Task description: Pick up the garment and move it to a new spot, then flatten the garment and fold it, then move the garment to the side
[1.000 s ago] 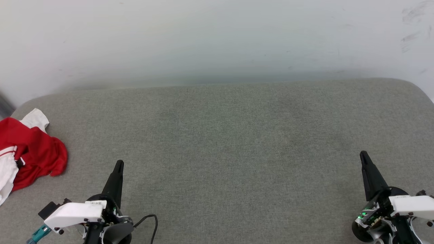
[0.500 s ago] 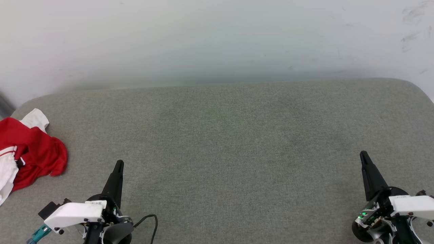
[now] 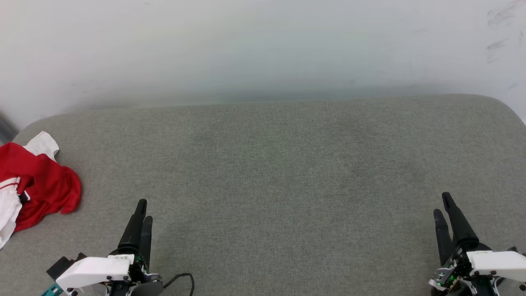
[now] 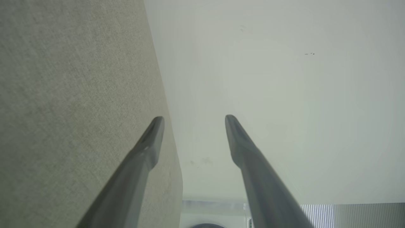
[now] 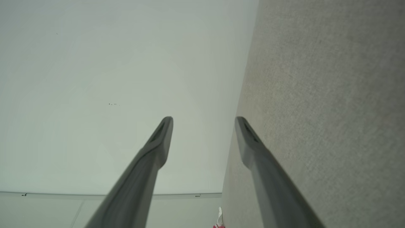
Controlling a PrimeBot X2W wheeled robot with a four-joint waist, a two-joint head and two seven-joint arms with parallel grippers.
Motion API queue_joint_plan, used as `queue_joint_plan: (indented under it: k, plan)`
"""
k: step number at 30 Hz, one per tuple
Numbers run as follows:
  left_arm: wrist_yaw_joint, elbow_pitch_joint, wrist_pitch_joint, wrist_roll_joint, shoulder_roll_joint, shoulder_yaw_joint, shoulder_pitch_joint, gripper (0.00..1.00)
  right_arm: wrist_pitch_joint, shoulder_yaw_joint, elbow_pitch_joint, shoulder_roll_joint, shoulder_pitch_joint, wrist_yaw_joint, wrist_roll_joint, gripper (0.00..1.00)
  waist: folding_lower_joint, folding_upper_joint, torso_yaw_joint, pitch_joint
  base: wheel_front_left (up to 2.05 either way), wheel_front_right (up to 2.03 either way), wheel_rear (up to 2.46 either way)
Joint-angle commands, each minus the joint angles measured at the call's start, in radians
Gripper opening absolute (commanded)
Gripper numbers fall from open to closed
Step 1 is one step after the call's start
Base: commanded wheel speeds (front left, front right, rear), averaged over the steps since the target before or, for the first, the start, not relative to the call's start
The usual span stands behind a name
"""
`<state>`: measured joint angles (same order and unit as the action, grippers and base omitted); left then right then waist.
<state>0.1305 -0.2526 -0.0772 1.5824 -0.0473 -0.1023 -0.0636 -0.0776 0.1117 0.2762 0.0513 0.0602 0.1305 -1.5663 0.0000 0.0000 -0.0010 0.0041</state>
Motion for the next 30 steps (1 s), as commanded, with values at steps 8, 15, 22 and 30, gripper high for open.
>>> queue_joint_plan:
  k: [8, 15, 22, 30]
  plan:
    - [-0.031, 0.074, 0.043, -0.151, -0.002, -0.018, -0.009, 1.00, 0.043, 0.005, -0.074, 0.000, 0.012, 0.000, 0.181, 1.00, 0.0000, 0.0000, -0.001, 0.003, 0.00, 0.00, 0.00]
    - [-0.090, 0.131, 0.073, -0.317, -0.002, 0.002, 0.002, 1.00, 0.073, 0.005, -0.123, 0.000, 0.004, 0.000, 0.341, 1.00, 0.0000, 0.0000, 0.000, 0.004, 0.00, 0.00, 0.00]
    - [-0.142, 0.162, 0.101, -0.480, -0.003, 0.031, 0.018, 1.00, 0.101, -0.020, -0.169, 0.000, -0.007, 0.000, 0.523, 1.00, 0.0000, 0.0000, 0.000, 0.006, 0.00, 0.00, 0.00]
    - [-0.186, 0.177, 0.131, -0.652, -0.003, 0.060, 0.034, 1.00, 0.131, -0.046, -0.202, 0.000, -0.024, 0.000, 0.709, 1.00, 0.0000, 0.0000, 0.000, 0.008, 0.00, 0.00, 0.00]
